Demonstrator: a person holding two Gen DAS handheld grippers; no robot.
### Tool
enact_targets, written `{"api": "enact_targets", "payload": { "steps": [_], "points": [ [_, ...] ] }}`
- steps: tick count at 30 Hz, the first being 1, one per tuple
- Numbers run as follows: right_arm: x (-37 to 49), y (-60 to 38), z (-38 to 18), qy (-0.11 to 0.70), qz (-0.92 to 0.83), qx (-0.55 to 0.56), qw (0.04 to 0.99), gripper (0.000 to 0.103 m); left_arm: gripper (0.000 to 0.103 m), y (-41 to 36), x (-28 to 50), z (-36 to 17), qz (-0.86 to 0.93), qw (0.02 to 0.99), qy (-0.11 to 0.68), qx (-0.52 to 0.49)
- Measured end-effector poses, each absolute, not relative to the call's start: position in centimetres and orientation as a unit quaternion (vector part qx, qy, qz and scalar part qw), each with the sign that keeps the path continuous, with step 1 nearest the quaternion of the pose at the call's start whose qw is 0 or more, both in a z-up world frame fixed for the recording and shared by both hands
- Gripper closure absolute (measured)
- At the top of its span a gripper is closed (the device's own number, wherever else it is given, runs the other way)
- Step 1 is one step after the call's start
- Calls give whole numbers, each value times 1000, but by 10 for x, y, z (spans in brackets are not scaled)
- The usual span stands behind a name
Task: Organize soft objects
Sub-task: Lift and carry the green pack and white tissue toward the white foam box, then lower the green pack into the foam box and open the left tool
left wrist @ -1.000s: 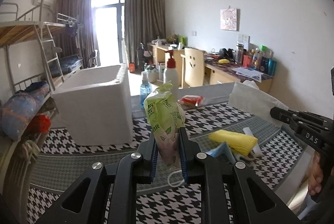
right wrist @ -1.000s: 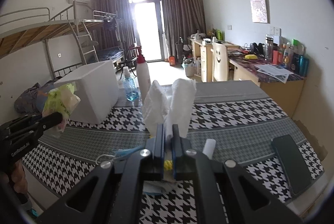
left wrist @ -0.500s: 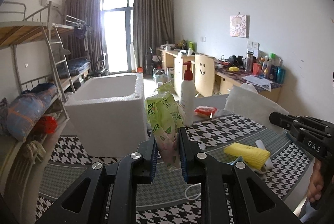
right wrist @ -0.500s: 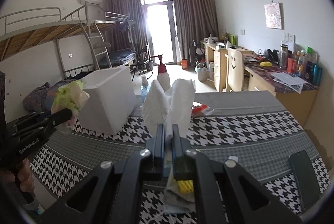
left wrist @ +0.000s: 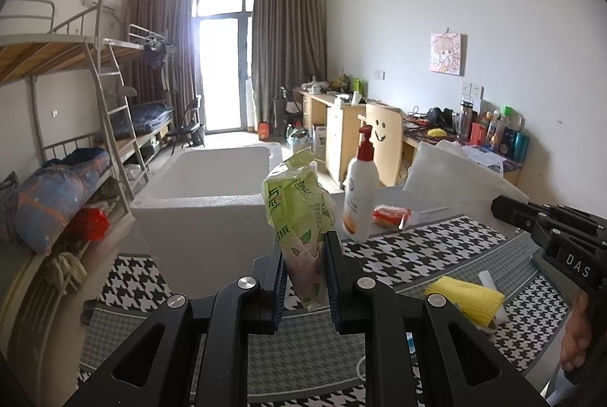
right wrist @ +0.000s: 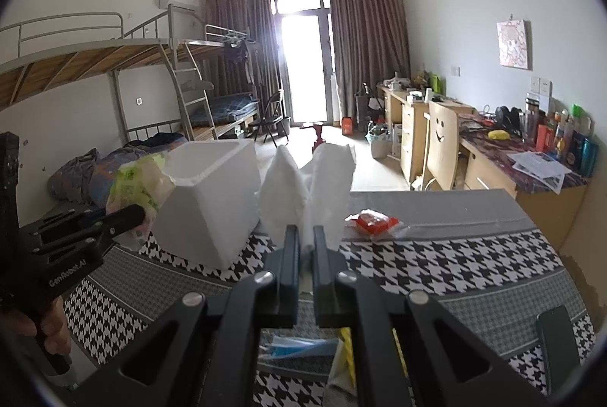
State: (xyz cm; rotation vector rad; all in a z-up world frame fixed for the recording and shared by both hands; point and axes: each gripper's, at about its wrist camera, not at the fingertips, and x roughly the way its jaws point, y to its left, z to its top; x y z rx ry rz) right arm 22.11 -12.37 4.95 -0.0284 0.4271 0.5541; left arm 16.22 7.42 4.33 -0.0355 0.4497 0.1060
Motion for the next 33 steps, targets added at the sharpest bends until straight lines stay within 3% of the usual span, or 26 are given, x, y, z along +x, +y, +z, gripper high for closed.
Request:
{"api": "enact_targets", "payload": {
  "steps": [33],
  "points": [
    [244, -52, 95, 170, 338, -60, 924, 95, 83, 108, 181, 85, 106, 976, 190, -10]
  ]
}}
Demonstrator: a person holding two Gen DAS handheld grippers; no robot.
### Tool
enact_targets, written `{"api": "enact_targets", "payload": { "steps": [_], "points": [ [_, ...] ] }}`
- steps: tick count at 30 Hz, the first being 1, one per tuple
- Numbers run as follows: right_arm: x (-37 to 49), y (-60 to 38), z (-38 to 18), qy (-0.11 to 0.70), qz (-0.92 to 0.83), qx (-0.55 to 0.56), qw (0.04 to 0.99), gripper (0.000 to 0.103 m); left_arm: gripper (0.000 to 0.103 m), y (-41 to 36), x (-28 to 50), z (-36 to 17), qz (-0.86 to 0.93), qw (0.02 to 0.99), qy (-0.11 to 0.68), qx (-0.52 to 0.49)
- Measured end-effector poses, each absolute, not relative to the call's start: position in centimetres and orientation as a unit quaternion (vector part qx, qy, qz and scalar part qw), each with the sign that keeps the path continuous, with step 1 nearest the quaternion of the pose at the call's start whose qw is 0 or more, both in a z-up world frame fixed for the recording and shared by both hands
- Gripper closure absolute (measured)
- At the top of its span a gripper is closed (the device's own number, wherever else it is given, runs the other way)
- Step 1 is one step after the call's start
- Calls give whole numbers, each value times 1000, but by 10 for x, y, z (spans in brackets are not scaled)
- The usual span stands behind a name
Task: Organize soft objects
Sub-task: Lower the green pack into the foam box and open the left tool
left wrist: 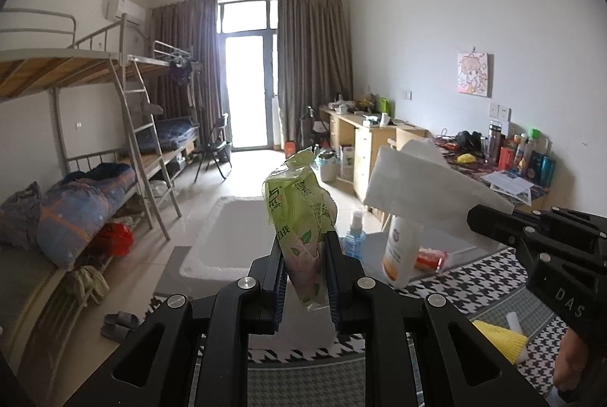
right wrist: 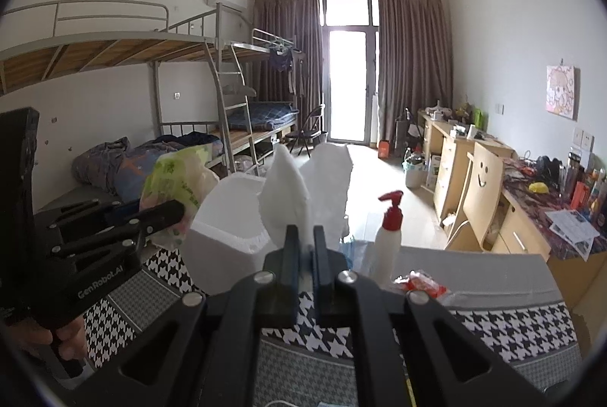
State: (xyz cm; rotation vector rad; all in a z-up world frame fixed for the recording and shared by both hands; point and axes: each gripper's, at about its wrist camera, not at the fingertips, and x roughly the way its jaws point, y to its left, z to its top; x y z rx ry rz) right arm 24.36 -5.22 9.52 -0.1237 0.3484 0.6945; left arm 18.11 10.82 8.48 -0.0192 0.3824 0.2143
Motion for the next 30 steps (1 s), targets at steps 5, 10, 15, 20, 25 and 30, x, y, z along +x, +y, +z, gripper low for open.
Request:
{"api": "enact_targets", "payload": {
  "steps": [5, 10, 15, 20, 25, 30],
  "points": [
    [248, -42, 96, 171, 340, -65, 922, 95, 83, 117, 189, 87, 115, 974, 192, -13],
    [254, -31, 99, 170, 342, -69, 922, 95, 83, 124, 199, 86, 124, 972, 198, -10],
    [257, -19, 99, 175, 345, -73, 919, 95, 83, 132, 205, 87, 131, 971, 198, -11],
    [259, -11, 99, 177, 345, -76, 919, 95, 83, 138, 212, 87, 136, 970, 201, -14],
    [263, 0, 98, 176, 345, -81, 918, 95, 83, 148, 221, 87, 137, 968, 209, -22],
    [270, 7, 95, 182, 341, -81, 919, 95, 83, 155, 230, 84, 135, 965, 221, -29]
  ]
}}
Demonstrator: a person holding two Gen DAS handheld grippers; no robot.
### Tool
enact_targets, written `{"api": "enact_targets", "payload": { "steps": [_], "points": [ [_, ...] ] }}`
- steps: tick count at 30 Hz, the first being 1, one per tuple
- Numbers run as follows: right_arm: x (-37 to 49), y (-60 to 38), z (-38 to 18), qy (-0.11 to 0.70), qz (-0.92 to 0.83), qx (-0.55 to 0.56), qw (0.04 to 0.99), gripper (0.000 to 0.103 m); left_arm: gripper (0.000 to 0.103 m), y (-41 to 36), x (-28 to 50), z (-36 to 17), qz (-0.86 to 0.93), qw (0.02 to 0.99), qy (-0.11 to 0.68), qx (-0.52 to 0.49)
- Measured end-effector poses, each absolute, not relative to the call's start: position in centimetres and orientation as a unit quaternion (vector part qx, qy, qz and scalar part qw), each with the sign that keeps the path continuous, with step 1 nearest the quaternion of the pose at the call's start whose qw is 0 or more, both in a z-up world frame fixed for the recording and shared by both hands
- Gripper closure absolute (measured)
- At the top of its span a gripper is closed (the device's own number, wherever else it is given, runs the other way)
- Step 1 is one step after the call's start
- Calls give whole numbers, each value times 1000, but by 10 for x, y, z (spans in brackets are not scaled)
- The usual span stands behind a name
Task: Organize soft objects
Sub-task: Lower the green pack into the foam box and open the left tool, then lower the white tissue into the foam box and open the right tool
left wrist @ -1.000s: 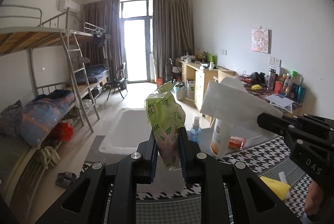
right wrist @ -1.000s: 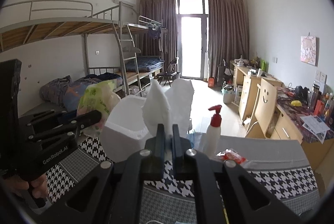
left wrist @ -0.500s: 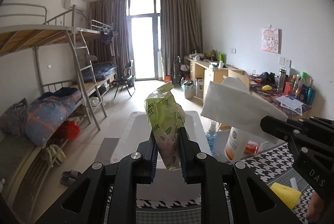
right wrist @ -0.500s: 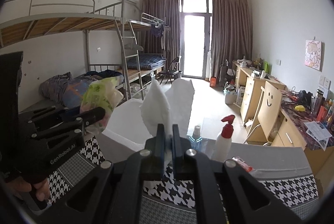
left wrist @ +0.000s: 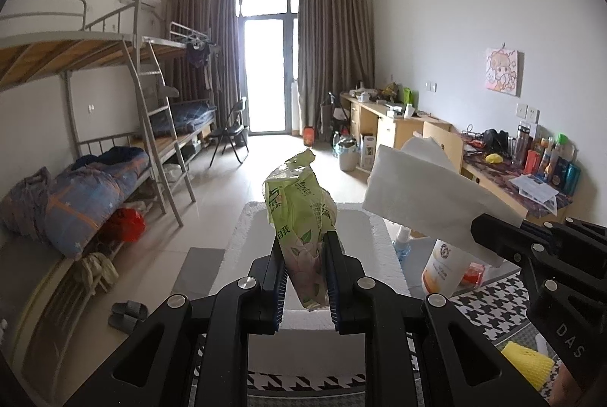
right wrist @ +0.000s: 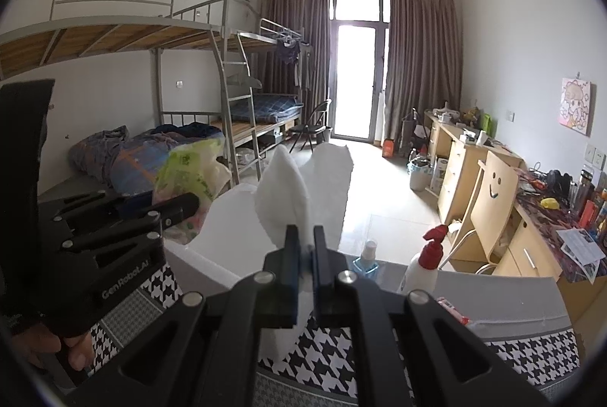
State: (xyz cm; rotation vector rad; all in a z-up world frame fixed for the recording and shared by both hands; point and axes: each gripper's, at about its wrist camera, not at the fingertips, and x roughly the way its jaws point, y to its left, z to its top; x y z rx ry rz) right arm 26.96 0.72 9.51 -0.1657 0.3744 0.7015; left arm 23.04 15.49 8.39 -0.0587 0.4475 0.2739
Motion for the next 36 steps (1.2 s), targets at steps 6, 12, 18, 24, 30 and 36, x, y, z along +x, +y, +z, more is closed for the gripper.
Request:
{"api": "enact_targets", "payload": {
  "steps": [6, 12, 18, 24, 30, 36],
  "points": [
    [277, 15, 92, 194, 339, -81, 917, 95, 83, 158, 245, 80, 138, 962, 236, -25],
    [282, 19, 89, 200, 335, -85, 917, 95, 83, 162, 256, 74, 128, 959, 251, -33],
    [289, 24, 87, 208, 331, -88, 916, 95, 83, 170, 269, 67, 120, 954, 271, -44],
    [295, 25, 84, 218, 325, -88, 916, 95, 83, 172, 282, 58, 105, 950, 290, -47],
    [300, 29, 82, 224, 321, -89, 916, 95, 67, 179, 288, 49, 105, 945, 306, -50],
    [303, 29, 82, 228, 320, -88, 915, 95, 21, 183, 279, 56, 122, 949, 284, -58]
  ]
}}
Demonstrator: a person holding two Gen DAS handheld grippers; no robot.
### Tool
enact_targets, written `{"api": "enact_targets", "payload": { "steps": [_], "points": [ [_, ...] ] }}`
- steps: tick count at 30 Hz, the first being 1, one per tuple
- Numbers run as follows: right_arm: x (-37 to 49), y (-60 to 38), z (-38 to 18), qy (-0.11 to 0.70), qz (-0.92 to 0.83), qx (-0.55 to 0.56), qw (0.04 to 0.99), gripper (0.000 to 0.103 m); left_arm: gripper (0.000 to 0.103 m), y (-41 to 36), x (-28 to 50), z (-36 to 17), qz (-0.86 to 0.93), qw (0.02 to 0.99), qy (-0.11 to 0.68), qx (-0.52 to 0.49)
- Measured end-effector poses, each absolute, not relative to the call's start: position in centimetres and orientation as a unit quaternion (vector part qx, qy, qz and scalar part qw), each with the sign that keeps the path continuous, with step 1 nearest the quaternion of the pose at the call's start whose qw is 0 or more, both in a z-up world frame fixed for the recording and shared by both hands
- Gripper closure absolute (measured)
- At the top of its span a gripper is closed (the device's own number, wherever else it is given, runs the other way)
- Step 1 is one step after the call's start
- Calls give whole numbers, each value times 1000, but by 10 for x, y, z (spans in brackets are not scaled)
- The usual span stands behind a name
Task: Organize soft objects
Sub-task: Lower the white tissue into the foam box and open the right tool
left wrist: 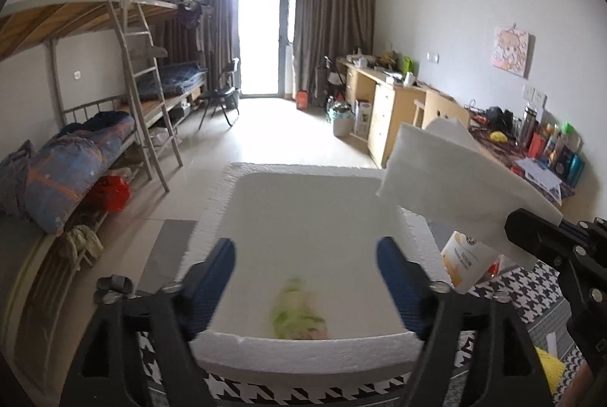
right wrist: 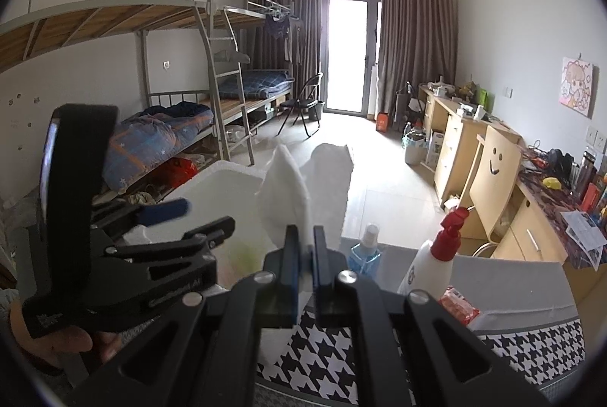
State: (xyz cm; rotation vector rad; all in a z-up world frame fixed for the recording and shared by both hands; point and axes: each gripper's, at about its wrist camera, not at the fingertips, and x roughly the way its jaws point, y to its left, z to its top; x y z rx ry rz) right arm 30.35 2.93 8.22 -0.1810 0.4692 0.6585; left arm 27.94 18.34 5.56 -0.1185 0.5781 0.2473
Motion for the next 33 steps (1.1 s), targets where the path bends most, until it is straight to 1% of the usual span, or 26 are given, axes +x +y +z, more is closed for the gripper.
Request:
{"api": "enact_targets", "payload": {
  "steps": [3, 5, 9, 16, 23, 33],
  "points": [
    [304, 30, 83, 228, 320, -87, 916, 95, 15, 186, 273, 59, 148, 950, 271, -54],
    [305, 30, 83, 229, 322, -86, 915, 95, 7, 190, 267, 62, 164, 950, 259, -52],
    [306, 35, 82, 231, 330, -86, 911, 95, 1, 198, 257, 64, 185, 950, 245, -53],
    [305, 45, 80, 237, 345, -89, 904, 95, 1, 213, 242, 63, 219, 944, 237, -64],
    [306, 59, 79, 235, 349, -97, 902, 95, 1, 212, 228, 56, 239, 940, 238, -59],
    [316, 73, 70, 260, 366, -96, 888, 95, 1, 217, 201, 55, 247, 939, 227, -78]
  ]
}}
